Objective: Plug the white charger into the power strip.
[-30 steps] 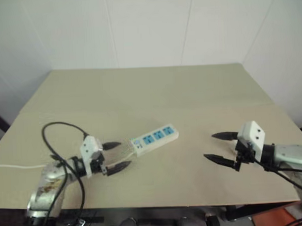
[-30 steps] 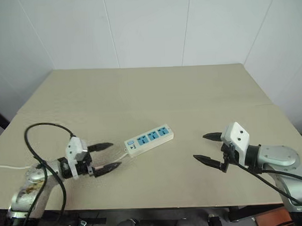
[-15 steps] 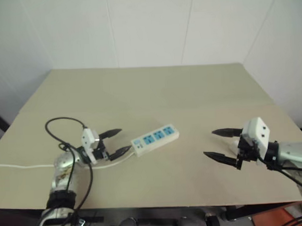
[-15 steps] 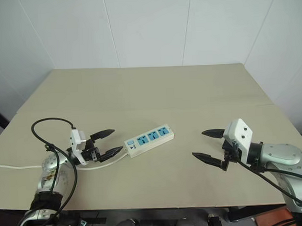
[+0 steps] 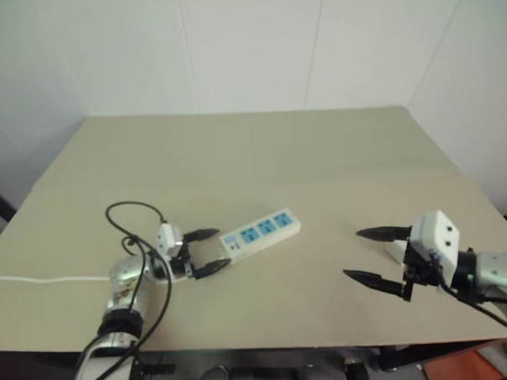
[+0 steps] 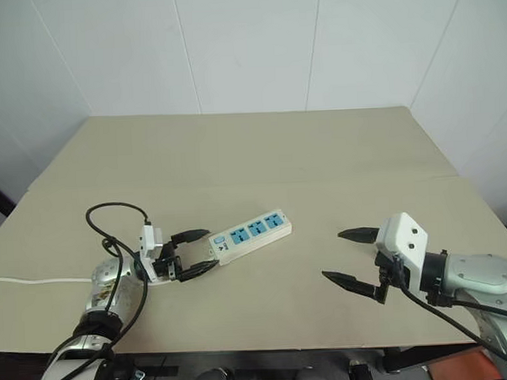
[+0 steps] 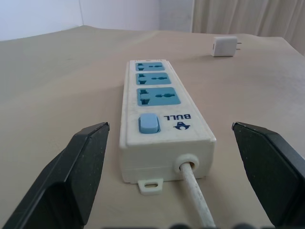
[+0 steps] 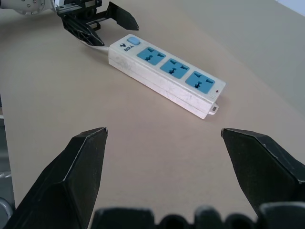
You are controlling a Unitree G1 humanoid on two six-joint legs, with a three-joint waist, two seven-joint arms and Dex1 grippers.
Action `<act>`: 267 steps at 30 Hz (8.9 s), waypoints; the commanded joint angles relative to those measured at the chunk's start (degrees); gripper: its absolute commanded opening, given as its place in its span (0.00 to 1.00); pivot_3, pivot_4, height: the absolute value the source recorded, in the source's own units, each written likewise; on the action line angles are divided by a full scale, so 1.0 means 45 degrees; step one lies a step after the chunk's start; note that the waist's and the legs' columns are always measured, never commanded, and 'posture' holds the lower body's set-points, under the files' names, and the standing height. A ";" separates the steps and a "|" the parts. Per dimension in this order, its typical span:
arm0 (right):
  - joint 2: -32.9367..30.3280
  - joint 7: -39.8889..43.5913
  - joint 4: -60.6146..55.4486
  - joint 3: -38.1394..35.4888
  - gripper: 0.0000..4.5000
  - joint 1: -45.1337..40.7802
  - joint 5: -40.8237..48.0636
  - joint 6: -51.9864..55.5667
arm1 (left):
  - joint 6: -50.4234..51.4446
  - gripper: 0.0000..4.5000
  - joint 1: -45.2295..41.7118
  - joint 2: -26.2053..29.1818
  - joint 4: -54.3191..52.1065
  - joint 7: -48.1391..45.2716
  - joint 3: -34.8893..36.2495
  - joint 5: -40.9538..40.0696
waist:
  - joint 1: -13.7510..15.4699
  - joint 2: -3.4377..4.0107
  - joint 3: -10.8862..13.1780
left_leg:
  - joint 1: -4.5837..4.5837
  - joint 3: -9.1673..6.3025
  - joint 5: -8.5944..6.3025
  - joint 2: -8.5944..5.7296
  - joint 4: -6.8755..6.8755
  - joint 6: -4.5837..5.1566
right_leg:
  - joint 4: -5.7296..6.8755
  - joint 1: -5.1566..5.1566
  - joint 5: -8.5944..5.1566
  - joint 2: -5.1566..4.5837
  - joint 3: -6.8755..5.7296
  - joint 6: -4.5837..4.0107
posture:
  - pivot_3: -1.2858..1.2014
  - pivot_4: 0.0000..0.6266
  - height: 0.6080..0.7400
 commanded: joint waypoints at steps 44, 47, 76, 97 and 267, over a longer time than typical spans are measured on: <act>0.0104 -0.0637 -0.0070 -0.0314 1.00 -0.0215 -0.0567 -0.0170 | 0.0604 0.72 0.0159 -0.0866 -0.0202 0.1888 -0.1073 0.1288 | 0.0136 0.0042 -0.0029 | 0.0107 -0.0007 -0.0002 -0.0010 -0.0003 -0.0002 | -0.0036 0.0141 -0.0055 -0.0013 -0.0010 0.0092 | 0.52 0.24 1.00; -0.0631 -0.1046 -0.0063 -0.0394 1.00 -0.0612 -0.0836 0.0965 | 0.0901 0.72 0.0323 -0.0546 -0.0861 0.1080 -0.1294 0.1111 | 0.0105 0.0043 -0.0029 | 0.0098 -0.0006 -0.0002 -0.0010 -0.0003 -0.0003 | -0.0040 0.0133 -0.0054 -0.0013 -0.0011 0.0090 | 0.52 0.24 1.00; -0.2991 -0.1216 0.7097 1.0098 1.00 -1.2916 -0.2504 1.3591 | 0.0435 0.72 -0.0060 -0.0697 -0.0926 -0.0190 -0.2162 0.1121 | 0.0125 0.0046 -0.0030 | -0.0090 0.0004 -0.0001 -0.0015 0.0004 0.0002 | -0.0024 -0.0074 0.0007 -0.0033 -0.0012 -0.0008 | 0.52 0.24 1.00; -0.1378 0.0101 1.1700 1.1107 1.00 -1.3648 -0.4649 1.0990 | 0.0531 0.72 0.0378 -0.0501 -0.1336 -0.0032 -0.2133 0.1080 | 0.0012 0.0051 -0.0033 | -0.0081 0.0003 -0.0001 -0.0014 0.0011 0.0003 | -0.0004 -0.0070 0.0009 -0.0024 -0.0012 -0.0004 | 0.52 0.24 1.00; 0.7543 0.6071 2.1513 0.4748 0.24 -1.0161 -0.4447 -0.9561 | 0.1020 0.72 0.0077 0.0366 -0.1658 -0.0595 -0.2251 0.0802 | -0.0100 -0.0002 -0.0133 | 0.0232 -0.0018 -0.0003 0.0039 -0.0018 -0.0004 | 0.0007 0.0211 0.0016 0.0047 -0.0009 -0.0034 | 0.52 0.24 1.00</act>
